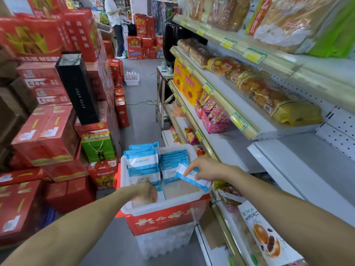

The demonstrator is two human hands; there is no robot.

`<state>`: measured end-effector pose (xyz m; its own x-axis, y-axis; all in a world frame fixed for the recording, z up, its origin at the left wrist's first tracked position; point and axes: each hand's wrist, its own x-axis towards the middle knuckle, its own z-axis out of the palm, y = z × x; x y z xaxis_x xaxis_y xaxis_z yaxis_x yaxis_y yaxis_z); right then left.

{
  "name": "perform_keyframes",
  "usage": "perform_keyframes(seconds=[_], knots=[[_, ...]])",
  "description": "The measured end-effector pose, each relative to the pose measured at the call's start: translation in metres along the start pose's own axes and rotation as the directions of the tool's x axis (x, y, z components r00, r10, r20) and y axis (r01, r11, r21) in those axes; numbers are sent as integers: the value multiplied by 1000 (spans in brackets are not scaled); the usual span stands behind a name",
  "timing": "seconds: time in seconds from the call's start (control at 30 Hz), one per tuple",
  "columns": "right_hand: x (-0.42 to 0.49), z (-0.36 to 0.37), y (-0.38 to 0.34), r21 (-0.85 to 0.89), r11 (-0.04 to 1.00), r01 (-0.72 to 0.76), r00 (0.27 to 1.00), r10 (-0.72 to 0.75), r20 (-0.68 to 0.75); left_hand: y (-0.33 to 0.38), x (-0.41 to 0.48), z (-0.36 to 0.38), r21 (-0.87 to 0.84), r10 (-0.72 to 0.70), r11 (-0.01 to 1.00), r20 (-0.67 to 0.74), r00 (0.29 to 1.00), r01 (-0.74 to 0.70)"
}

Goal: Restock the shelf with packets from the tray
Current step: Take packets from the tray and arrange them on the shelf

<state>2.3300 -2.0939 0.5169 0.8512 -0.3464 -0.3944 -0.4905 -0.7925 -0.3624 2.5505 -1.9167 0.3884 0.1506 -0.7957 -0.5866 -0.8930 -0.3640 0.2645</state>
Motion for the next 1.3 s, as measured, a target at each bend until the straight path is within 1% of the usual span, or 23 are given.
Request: perform_keyframes(seconds=[0.1, 0.17, 0.23, 0.4, 0.5, 0.57, 0.67, 0.73, 0.8, 0.87, 0.97, 1.03, 1.1, 1.2, 1.3], knots=[[-3, 2, 3, 17, 1000, -10, 1000, 10, -22, 2, -1, -1, -137, 4, 991, 22, 1000, -1], [-5, 2, 4, 26, 999, -22, 999, 23, -36, 3, -5, -7, -181, -16, 983, 42, 999, 23], [-5, 1, 5, 27, 999, -23, 999, 24, -46, 4, -9, -14, -151, 0, 989, 72, 997, 11], [-7, -4, 5, 58, 998, -15, 998, 18, -53, 0, -17, -16, -13, 104, 995, 134, 986, -103], [-10, -11, 2, 44, 999, -3, 998, 6, -63, -1, -19, -17, 14, 129, 991, 124, 984, -131], [-14, -20, 0, 29, 1000, 6, 997, -4, -75, 2, -25, -31, 42, 177, 982, 98, 979, -182], [-27, -44, -5, 8, 1000, 29, 995, -28, -100, 12, -40, -75, 23, 214, 977, 8, 977, -214], [-37, -65, -9, -36, 999, 32, 992, -36, -120, 21, -54, -115, 25, 229, 973, -66, 971, -228], [-48, -90, -13, -80, 996, 35, 990, -46, -137, 37, -71, -158, 23, 250, 968, -147, 957, -249], [-62, -118, -18, -118, 992, 35, 986, -54, -155, 57, -91, -203, 32, 287, 958, -191, 939, -286], [-91, -164, -26, -180, 983, 32, 982, -65, -179, 94, -122, -264, 23, 353, 934, -226, 908, -357], [-115, -197, -31, -239, 971, 17, 975, -70, -212, 119, -139, -298, 61, 419, 906, -256, 871, -418], [-143, -229, -35, -285, 958, -1, 966, -73, -248, 147, -156, -327, 77, 451, 890, -286, 846, -448], [-196, -274, -38, -292, 956, -33, 955, -56, -292, 193, -176, -367, 156, 511, 859, -282, 812, -487], [-257, -308, -37, -286, 953, -101, 935, -8, -355, 240, -194, -396, 238, 591, 805, -260, 764, -543]])
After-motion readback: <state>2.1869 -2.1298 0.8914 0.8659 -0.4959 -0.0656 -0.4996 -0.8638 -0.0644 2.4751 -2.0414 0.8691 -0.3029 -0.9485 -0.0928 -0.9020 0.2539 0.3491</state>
